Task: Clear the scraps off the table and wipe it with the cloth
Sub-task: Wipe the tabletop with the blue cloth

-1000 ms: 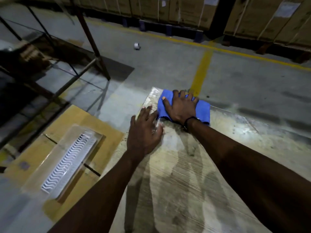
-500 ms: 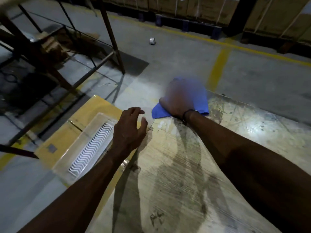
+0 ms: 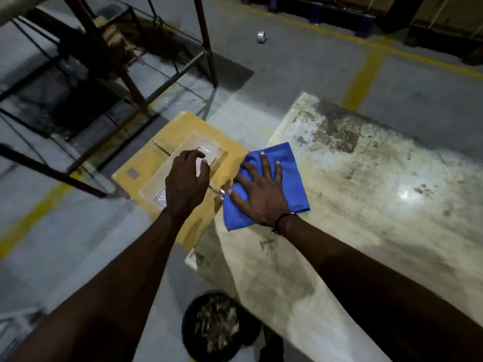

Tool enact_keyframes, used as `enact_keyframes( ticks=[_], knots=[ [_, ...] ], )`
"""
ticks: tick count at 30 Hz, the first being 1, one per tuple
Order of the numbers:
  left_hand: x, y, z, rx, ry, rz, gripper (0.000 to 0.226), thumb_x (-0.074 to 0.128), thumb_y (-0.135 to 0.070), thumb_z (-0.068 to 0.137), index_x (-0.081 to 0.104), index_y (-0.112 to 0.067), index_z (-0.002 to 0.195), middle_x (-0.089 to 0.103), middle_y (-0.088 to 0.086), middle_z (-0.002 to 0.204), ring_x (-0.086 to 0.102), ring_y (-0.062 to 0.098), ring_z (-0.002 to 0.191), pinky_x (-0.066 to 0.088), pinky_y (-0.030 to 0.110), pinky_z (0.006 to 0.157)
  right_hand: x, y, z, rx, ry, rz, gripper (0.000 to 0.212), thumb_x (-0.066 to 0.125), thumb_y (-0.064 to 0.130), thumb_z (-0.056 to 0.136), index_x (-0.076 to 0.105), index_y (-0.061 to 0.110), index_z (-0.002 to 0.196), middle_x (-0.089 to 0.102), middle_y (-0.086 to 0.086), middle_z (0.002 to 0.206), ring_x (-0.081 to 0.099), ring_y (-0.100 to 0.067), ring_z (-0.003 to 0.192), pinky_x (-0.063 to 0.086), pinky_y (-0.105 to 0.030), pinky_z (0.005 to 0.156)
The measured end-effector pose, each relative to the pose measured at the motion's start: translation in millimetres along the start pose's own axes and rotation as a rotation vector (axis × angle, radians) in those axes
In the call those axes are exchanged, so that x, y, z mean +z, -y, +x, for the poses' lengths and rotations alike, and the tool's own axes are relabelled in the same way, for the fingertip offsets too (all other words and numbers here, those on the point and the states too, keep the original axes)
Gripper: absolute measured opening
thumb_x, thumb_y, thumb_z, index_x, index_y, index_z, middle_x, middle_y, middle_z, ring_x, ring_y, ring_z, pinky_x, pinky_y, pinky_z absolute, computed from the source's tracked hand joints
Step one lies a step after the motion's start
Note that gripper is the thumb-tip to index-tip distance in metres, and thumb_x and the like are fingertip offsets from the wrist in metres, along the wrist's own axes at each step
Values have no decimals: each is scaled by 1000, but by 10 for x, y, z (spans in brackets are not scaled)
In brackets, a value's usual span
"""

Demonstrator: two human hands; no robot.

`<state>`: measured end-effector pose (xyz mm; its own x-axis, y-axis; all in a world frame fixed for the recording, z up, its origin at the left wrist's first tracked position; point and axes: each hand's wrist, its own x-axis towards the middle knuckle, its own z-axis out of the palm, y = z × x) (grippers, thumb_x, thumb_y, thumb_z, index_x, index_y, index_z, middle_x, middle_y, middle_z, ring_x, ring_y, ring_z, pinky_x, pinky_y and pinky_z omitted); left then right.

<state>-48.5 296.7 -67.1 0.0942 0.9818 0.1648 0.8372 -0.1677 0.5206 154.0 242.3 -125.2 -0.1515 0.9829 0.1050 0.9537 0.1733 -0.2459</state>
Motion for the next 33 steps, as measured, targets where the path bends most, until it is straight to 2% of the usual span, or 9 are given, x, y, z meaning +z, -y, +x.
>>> enact_keyframes(
  ticks=[3, 6, 10, 18, 21, 24, 28, 30, 33],
  knots=[
    [-152, 97, -332, -41, -21, -30, 32, 43, -40, 103, 63, -22, 121, 63, -1, 122, 60, 25, 116, 50, 44, 90, 49, 245, -333, -41, 12, 7, 53, 37, 67, 101, 58, 40, 142, 37, 1, 166, 7, -41, 160, 2, -71, 122],
    [-257, 128, -692, -46, -25, -52, 33, 43, -38, 102, 63, -22, 122, 64, 0, 124, 59, 26, 117, 49, 44, 96, 51, 435, -778, -67, 38, -23, 57, 32, 70, 103, 40, 48, 155, 21, 2, 173, -2, -38, 161, 1, -70, 122],
    [-220, 32, -1176, 90, 53, -46, 38, 45, -35, 100, 63, -16, 128, 64, 7, 132, 59, 31, 123, 47, 44, 103, -41, 477, -1568, -30, 35, -28, 59, 34, 71, 103, 32, 51, 158, 12, 7, 175, -7, -35, 162, 4, -70, 122],
    [347, -580, -2254, 404, 290, 138, 56, 43, -38, 101, 50, -18, 153, 38, 10, 166, 37, 32, 152, 33, 52, 117, -522, -533, -3079, 352, -48, -82, 67, 38, 71, 98, 33, 44, 160, 20, 8, 173, 8, -34, 161, 15, -68, 121],
    [583, -916, -2331, 400, 390, 135, 65, 32, -46, 101, 39, -22, 161, 26, 7, 172, 23, 29, 159, 19, 54, 125, -674, -1062, -3090, 550, -56, -73, 71, 34, 75, 96, 30, 45, 160, 17, 8, 174, 9, -37, 161, 14, -71, 119],
    [839, -1221, -2246, 427, 388, 113, 65, 34, -46, 100, 40, -23, 161, 26, 8, 172, 24, 31, 159, 17, 56, 126, -702, -1368, -2800, 678, -101, -19, 71, 34, 76, 96, 29, 46, 160, 15, 6, 174, 7, -41, 160, 12, -75, 119],
    [1186, -1660, -2025, 436, 376, 109, 66, 35, -46, 98, 43, -21, 159, 27, 11, 172, 24, 34, 159, 19, 57, 124, -590, -1295, -2697, 586, -108, -42, 71, 35, 74, 96, 32, 45, 160, 16, 5, 174, 7, -40, 160, 10, -72, 120],
    [1326, -1880, -1929, 444, 379, 99, 67, 34, -46, 97, 42, -21, 159, 26, 11, 172, 22, 34, 159, 19, 56, 124, -588, -1213, -3014, 507, -127, -69, 68, 37, 73, 97, 32, 47, 160, 17, 7, 174, 5, -35, 161, 9, -68, 123],
    [1495, -2181, -1932, 481, 401, 58, 68, 32, -46, 97, 41, -21, 160, 24, 10, 173, 19, 34, 160, 18, 56, 125, -691, -1310, -3760, 579, -159, -106, 66, 41, 72, 98, 32, 48, 159, 16, 11, 174, 4, -30, 162, 8, -65, 125]
  ],
)
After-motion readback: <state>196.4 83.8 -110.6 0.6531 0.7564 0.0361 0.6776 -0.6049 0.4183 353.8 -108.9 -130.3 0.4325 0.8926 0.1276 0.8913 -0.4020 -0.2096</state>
